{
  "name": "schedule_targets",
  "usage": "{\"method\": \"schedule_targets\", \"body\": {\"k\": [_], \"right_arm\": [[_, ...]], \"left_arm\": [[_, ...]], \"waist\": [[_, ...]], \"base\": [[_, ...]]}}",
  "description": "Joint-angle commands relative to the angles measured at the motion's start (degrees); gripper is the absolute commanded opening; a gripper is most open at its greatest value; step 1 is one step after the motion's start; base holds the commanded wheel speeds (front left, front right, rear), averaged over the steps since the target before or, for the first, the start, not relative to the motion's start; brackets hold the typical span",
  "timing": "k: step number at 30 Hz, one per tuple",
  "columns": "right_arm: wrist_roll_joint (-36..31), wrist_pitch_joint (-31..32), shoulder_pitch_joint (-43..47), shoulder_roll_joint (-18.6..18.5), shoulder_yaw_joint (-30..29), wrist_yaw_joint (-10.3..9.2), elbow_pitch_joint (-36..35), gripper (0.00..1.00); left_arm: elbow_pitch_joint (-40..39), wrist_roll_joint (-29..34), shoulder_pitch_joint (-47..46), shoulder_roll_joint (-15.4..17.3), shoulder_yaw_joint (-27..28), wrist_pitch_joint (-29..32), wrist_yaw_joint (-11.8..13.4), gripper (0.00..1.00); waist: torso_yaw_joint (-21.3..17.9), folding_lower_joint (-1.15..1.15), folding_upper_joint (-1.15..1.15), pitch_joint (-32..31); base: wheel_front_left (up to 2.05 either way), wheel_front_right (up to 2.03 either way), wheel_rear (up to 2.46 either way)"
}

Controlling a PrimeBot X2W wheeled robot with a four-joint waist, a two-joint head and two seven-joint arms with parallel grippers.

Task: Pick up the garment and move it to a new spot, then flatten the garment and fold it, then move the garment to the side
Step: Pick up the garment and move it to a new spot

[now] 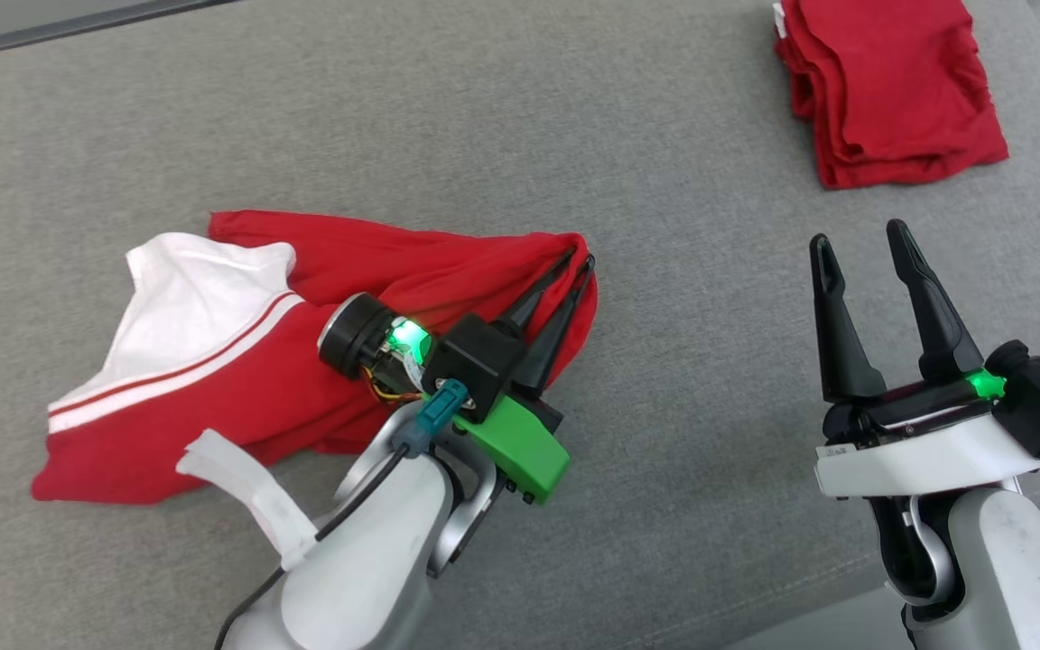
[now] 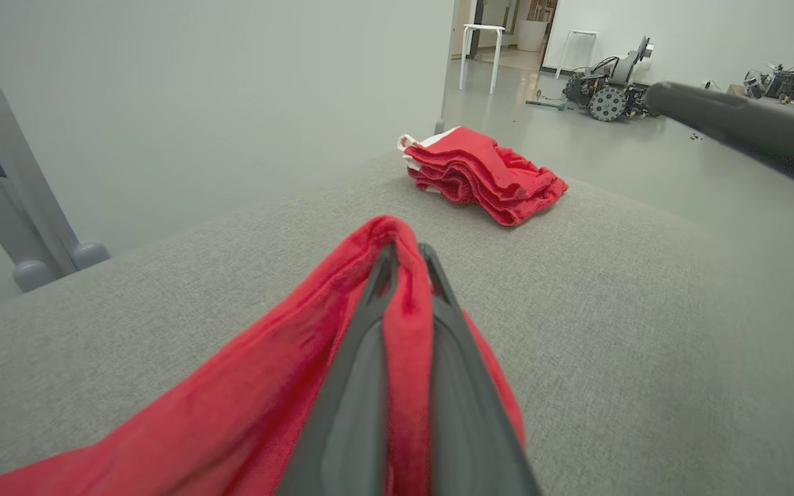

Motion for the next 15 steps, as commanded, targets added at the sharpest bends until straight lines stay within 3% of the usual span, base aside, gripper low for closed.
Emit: {"method": "schedule_targets", "body": {"k": [1, 2, 3, 4, 5, 11, 15], "right_arm": [[0.52, -0.67, -1.09, 0.48, 0.12, -0.07, 0.56, 1.00], [0.57, -0.99, -1.20, 0.57, 0.22, -0.07, 0.92, 1.00], [0.74, -1.10, -1.43, 0.70, 0.26, -0.07, 1.34, 1.00], [0.84, -1.34, -1.62, 0.70, 0.27, -0.07, 1.67, 1.00], [1.00, -1.46, -1.83, 0.72, 0.26, -0.07, 2.00, 1.00], [-0.24, -1.99, -1.98, -0.27, -0.22, -0.07, 3.24, 1.00], [-0.81, -1.81, -1.61, -1.23, -0.23, -0.08, 2.81, 1.00]], "left_arm": [[1.00, -0.87, -1.38, 0.38, -0.92, -0.09, -0.24, 0.00], [1.72, -1.10, -1.82, 0.37, -1.48, -0.14, -0.26, 0.00], [2.64, -1.41, -2.27, 0.40, -2.10, -0.23, -0.12, 0.36], [3.30, -1.48, -2.66, 0.40, -2.54, -0.54, 0.19, 0.93], [3.60, -1.71, -3.11, 0.37, -2.97, -1.33, 0.60, 1.00], [3.61, -1.95, -4.92, 0.36, -4.07, -5.55, 2.63, 1.00], [1.58, -2.51, -4.18, 0.76, -1.73, -7.49, 5.03, 1.00]], "waist": [[-6.42, 0.00, 0.00, 6.01], [-6.69, 0.00, 0.00, 6.33], [-6.87, 0.00, 0.00, 6.60], [-6.92, 0.00, 0.00, 6.70], [-6.87, 0.00, 0.00, 6.78], [-3.45, 0.00, 0.00, 4.31], [0.00, 0.00, 0.00, 1.73]], "base": [[0.00, 0.00, 0.00], [0.00, 0.00, 0.00], [0.00, 0.00, 0.00], [0.00, 0.00, 0.00], [0.00, 0.00, 0.00], [0.00, 0.00, 0.00], [0.00, 0.00, 0.00]]}}
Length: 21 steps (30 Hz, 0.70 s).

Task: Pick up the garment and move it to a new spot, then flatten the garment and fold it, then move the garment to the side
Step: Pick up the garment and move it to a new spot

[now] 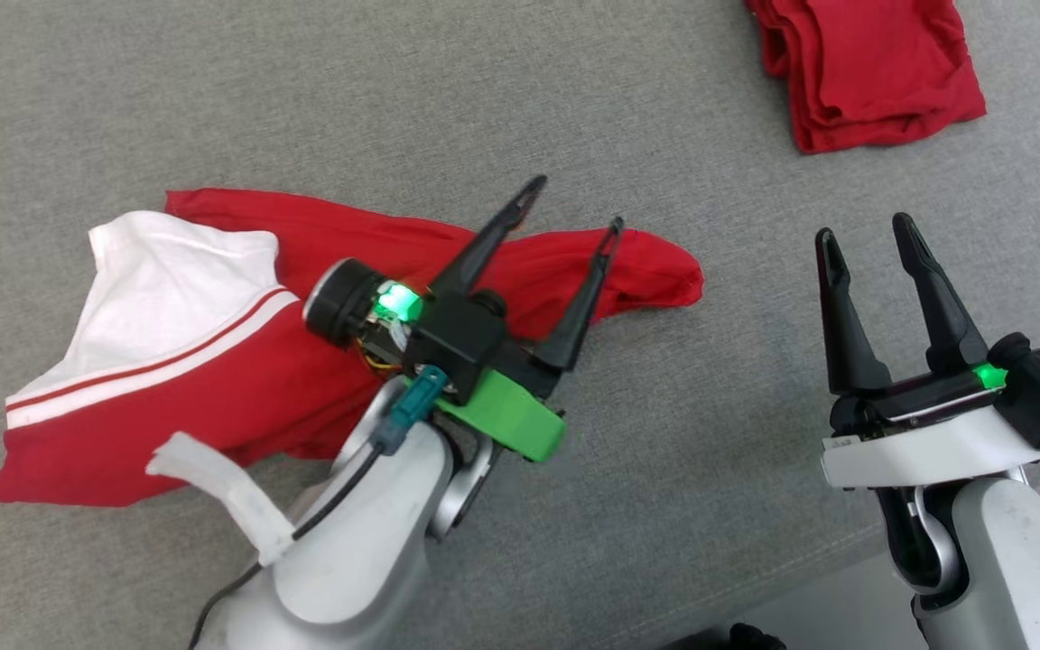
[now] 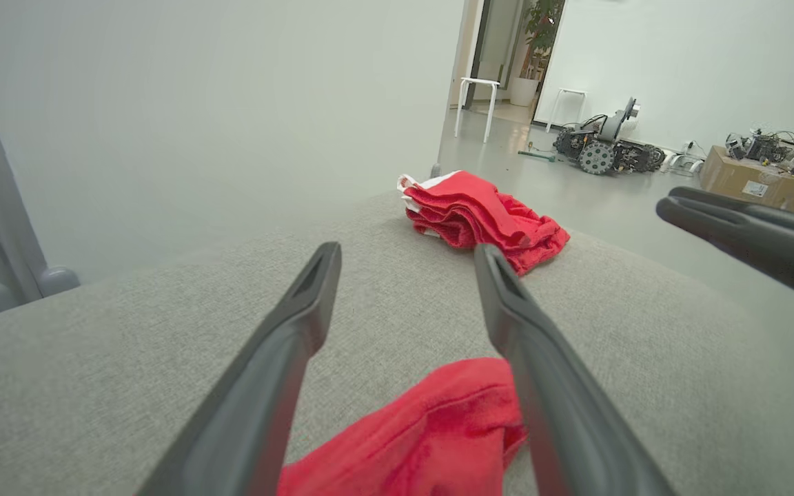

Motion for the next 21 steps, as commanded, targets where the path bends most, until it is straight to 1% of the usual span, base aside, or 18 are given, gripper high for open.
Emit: {"method": "schedule_targets", "body": {"k": [1, 5, 9, 13, 17, 21], "right_arm": [[-0.30, 0.19, 0.14, -0.63, -0.14, -0.09, -0.30, 1.00], [-0.63, 1.37, 1.25, -1.35, -0.42, -0.08, -0.96, 1.00], [-0.81, 2.86, 2.30, -2.01, -0.57, -0.08, -1.70, 1.00], [-0.70, 3.97, 3.23, -2.40, -0.88, -0.08, -1.98, 1.00], [-0.66, 4.94, 4.51, -2.64, -1.28, -0.09, -2.08, 1.00], [-0.42, 5.87, 5.89, -2.58, -1.51, -0.09, -1.85, 1.00]], "left_arm": [[-0.78, -0.41, 0.42, 0.95, 1.09, -0.52, 0.95, 1.00], [-3.13, -1.88, 2.88, 2.89, 5.73, -1.36, 4.32, 1.00], [-4.61, -3.71, 6.60, 5.73, 11.60, -1.65, 7.82, 1.00], [-5.46, -5.48, 10.92, 8.45, 16.38, -1.89, 10.26, 1.00], [-6.33, -6.80, 15.28, 11.02, 20.31, -2.01, 11.67, 1.00], [-7.00, -7.38, 18.63, 12.43, 21.51, -1.94, 11.76, 1.00]], "waist": [[4.52, 0.00, 0.00, -3.96], [8.25, 0.00, 0.00, -6.15], [11.51, 0.00, 0.00, -7.92], [13.69, 0.00, 0.00, -9.27], [15.25, 0.00, 0.00, -10.55], [15.78, 0.00, 0.00, -12.06]], "base": [[0.00, 0.00, 0.00], [0.00, 0.00, 0.00], [0.00, 0.00, 0.00], [0.00, 0.00, 0.00], [0.00, 0.00, 0.00], [0.00, 0.00, 0.00]]}}
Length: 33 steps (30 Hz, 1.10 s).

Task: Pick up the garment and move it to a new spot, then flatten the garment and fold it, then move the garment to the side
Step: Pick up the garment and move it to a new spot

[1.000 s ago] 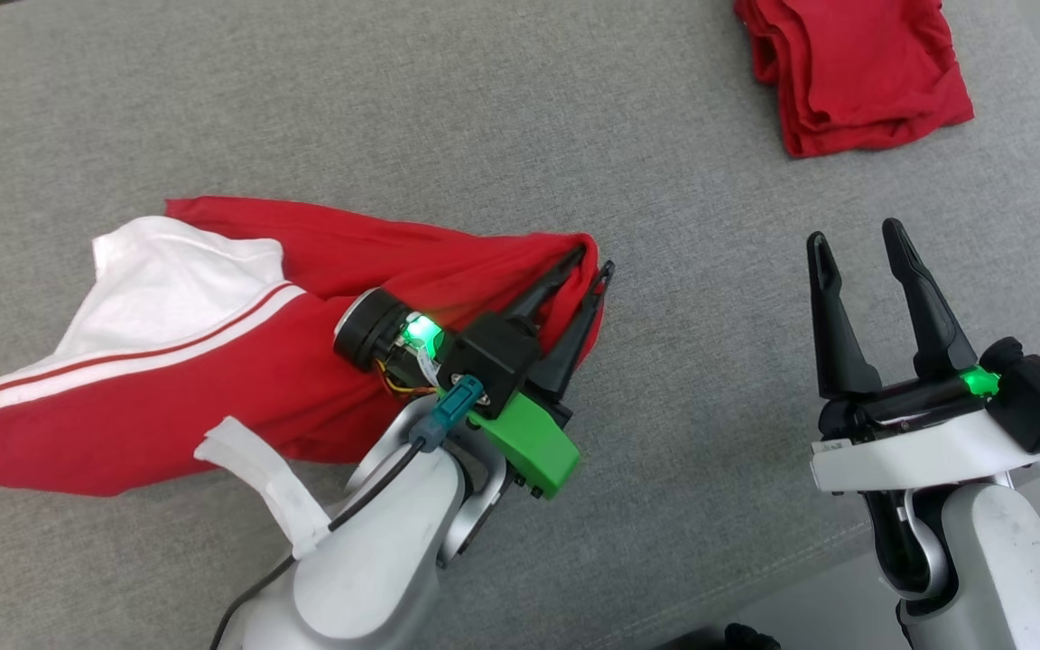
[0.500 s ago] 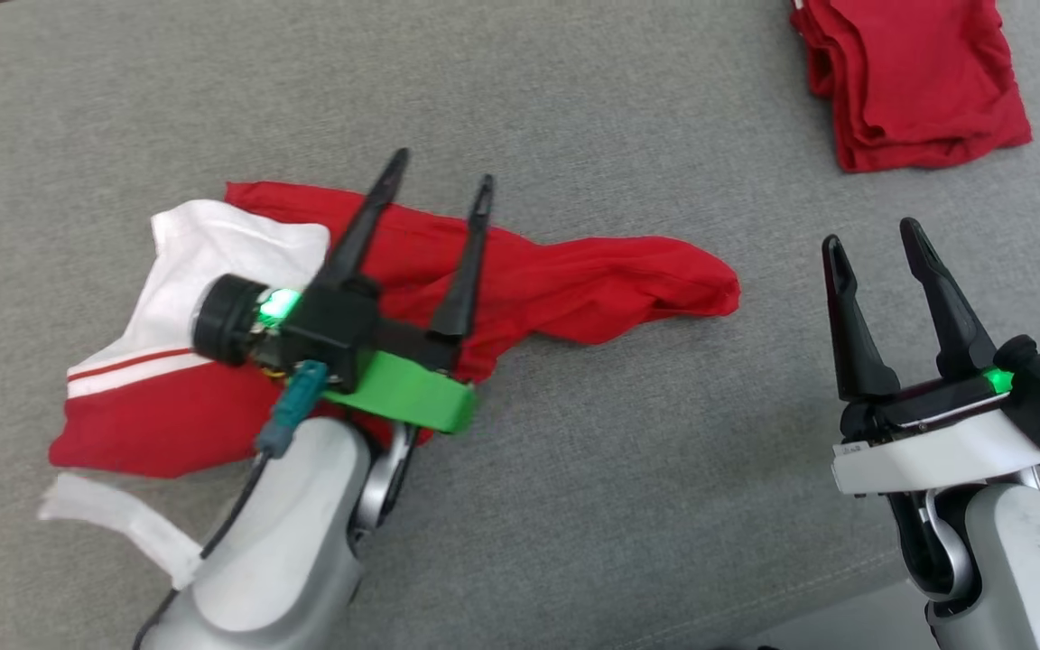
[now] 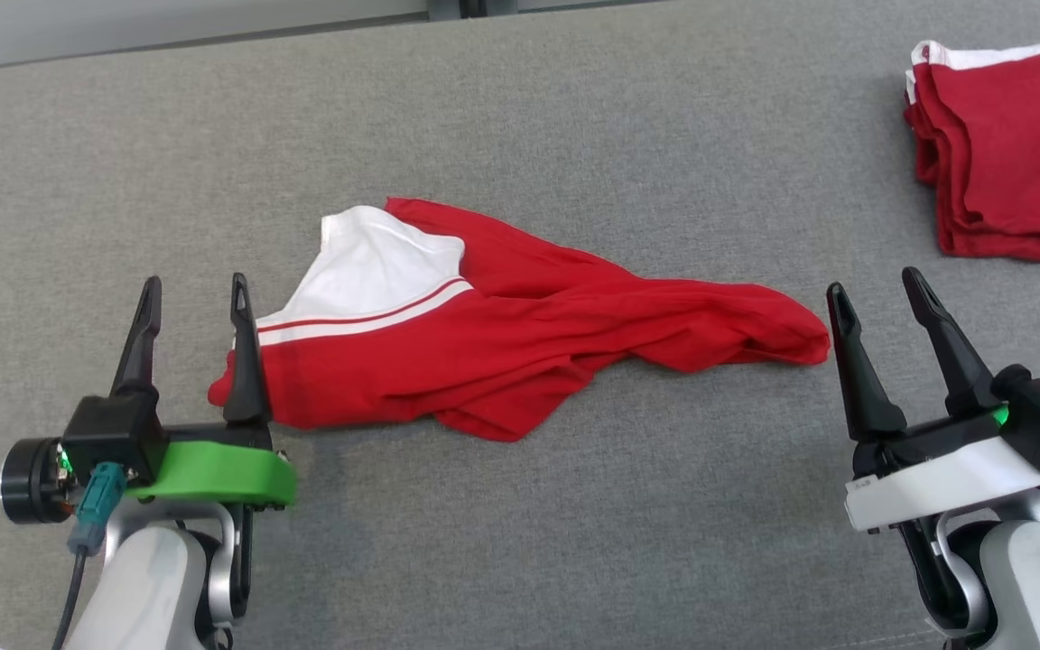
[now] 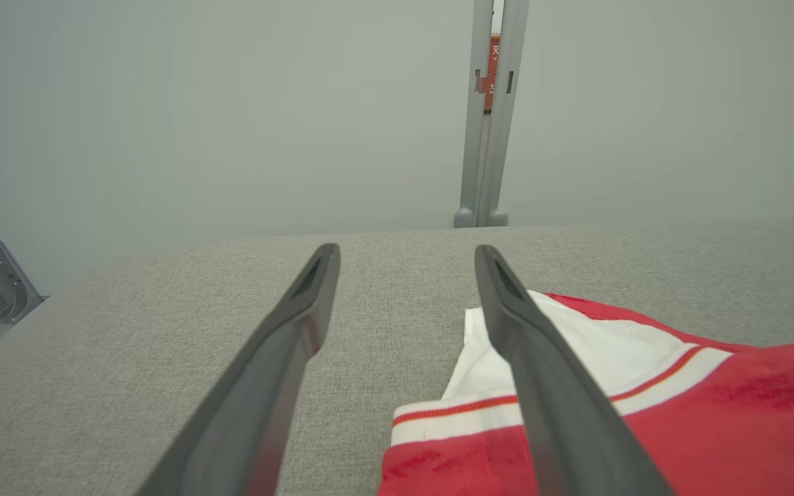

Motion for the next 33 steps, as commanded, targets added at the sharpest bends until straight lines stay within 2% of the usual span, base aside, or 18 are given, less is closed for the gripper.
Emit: {"method": "schedule_targets", "body": {"k": [1, 10, 20, 33], "right_arm": [[0.11, 0.36, 1.19, -0.03, -0.19, -0.08, 0.10, 1.00], [-0.06, 2.08, 4.78, 0.22, -0.19, -0.08, 0.69, 1.00], [-0.62, 3.26, 8.39, 1.16, -0.22, -0.08, -0.21, 1.00], [-1.29, 4.94, 10.45, 1.87, -0.92, -0.08, -2.55, 1.00]], "left_arm": [[-0.29, -0.09, 1.61, 0.49, 0.09, -0.18, 0.15, 1.00], [-0.98, -0.43, 6.47, 1.81, -1.32, 1.27, -0.23, 1.00], [-0.83, -1.72, 10.96, 1.65, -1.79, 1.29, 0.37, 1.00], [-0.61, -2.71, 12.77, 1.94, -1.68, 1.04, 0.68, 1.00]], "waist": [[1.94, 0.00, 0.00, -2.85], [0.88, 0.00, 0.00, -6.73], [0.28, 0.00, 0.00, -10.25], [0.38, 0.00, 0.00, -12.54]], "base": [[0.00, 0.00, 0.00], [0.00, 0.00, 0.00], [0.00, 0.00, 0.00], [0.00, 0.00, 0.00]]}}
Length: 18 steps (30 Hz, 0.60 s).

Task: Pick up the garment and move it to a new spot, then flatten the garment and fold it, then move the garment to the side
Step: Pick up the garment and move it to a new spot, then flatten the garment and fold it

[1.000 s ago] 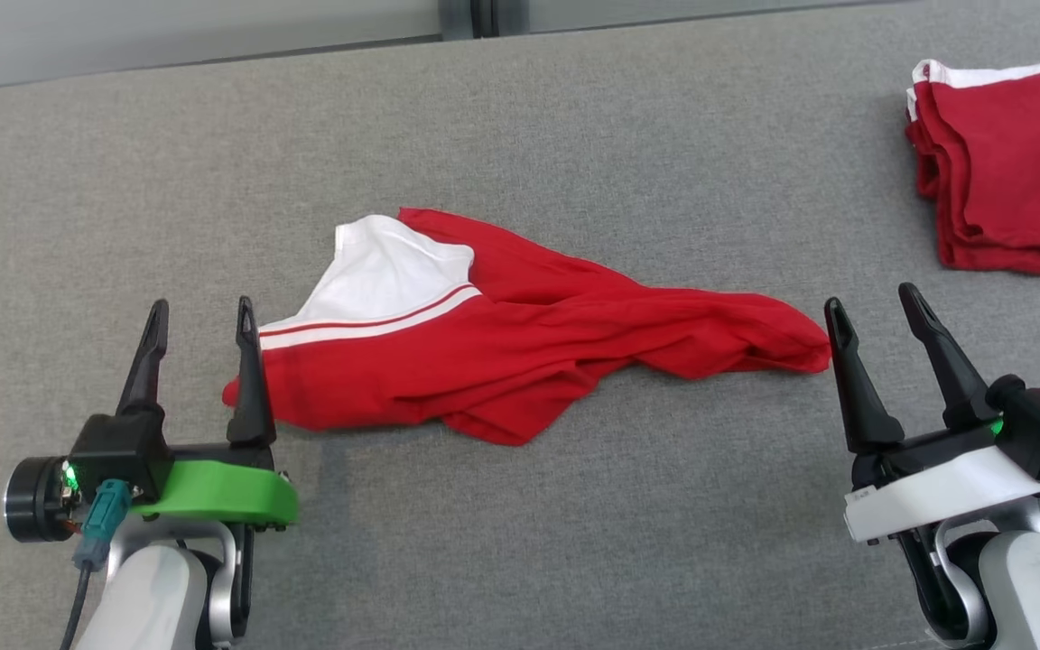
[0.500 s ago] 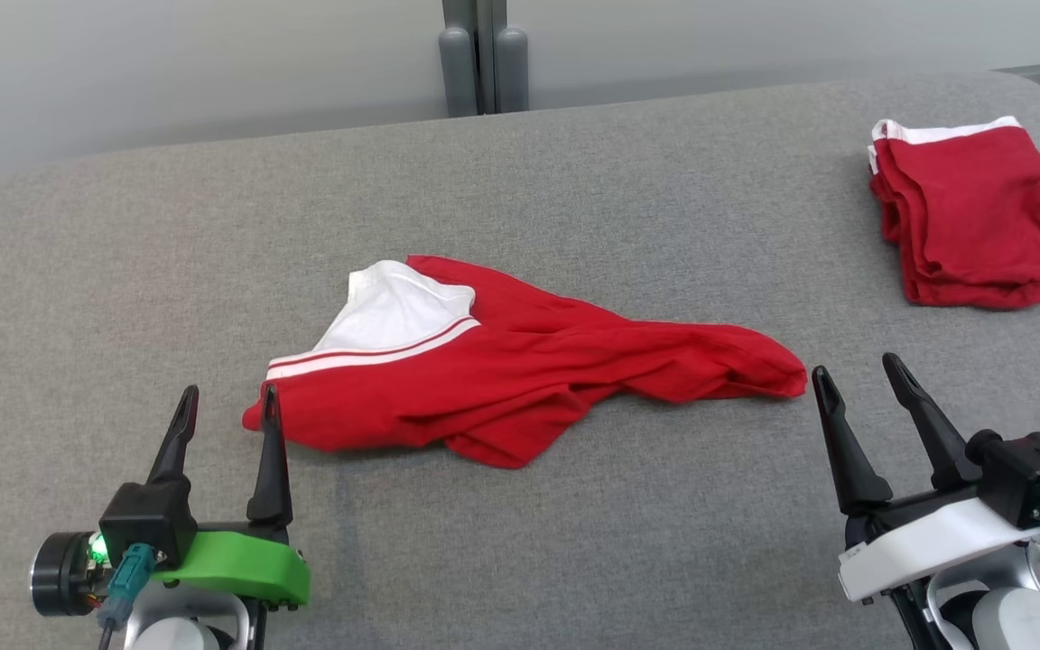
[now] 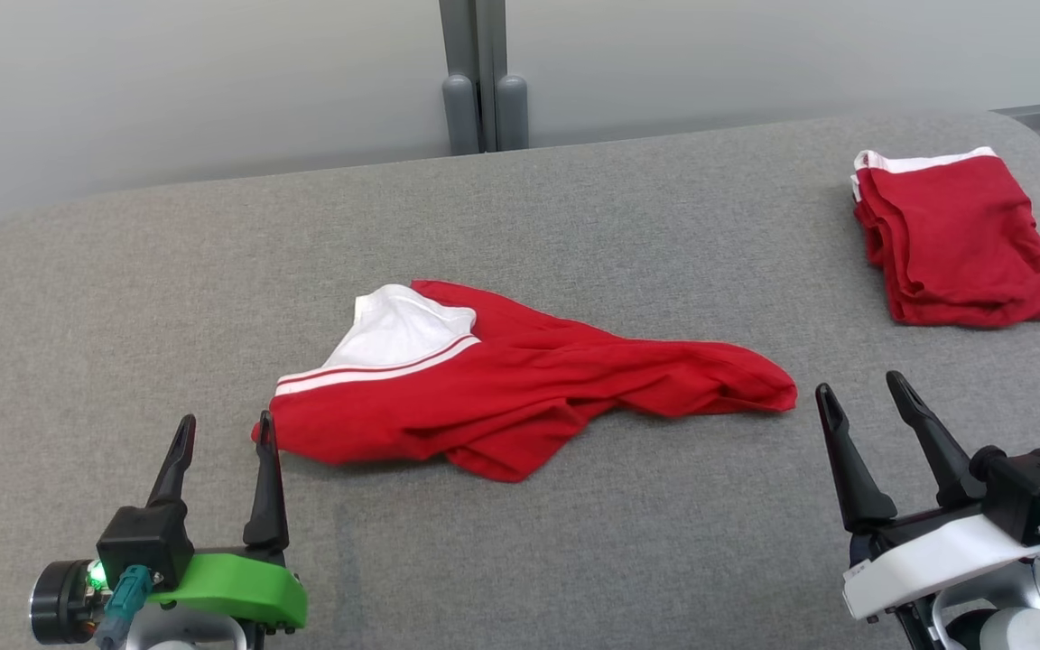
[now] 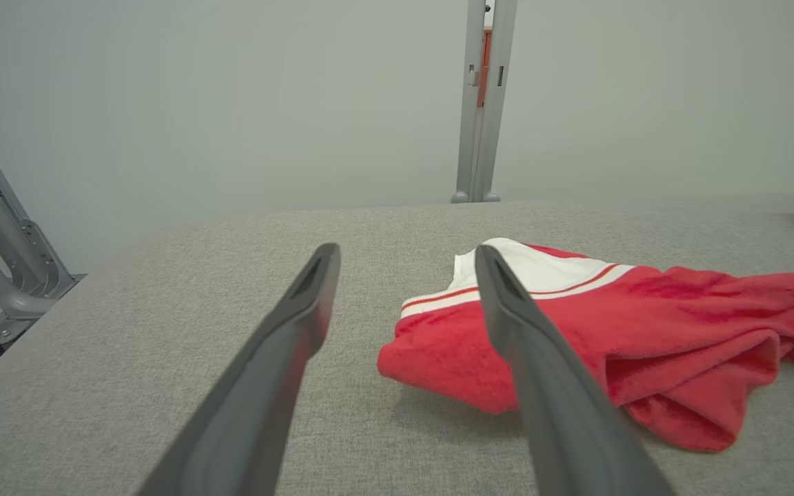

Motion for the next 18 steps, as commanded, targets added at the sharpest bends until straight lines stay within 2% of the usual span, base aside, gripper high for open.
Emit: {"method": "schedule_targets", "body": {"k": [1, 18], "right_arm": [[-0.38, 0.14, 0.54, 0.19, -0.16, -0.07, -0.30, 1.00], [-0.07, 0.25, 0.20, 0.51, -0.32, -0.08, -0.99, 1.00]], "left_arm": [[0.03, -0.52, 0.67, 0.37, 0.14, -0.25, 0.23, 1.00], [-0.07, -0.81, -0.73, 0.75, -0.21, -0.36, 0.57, 1.00]], "waist": [[0.07, 0.00, 0.00, 0.00], [0.34, 0.00, 0.00, 0.97]], "base": [[0.00, 0.00, 0.00], [0.00, 0.00, 0.00]]}}
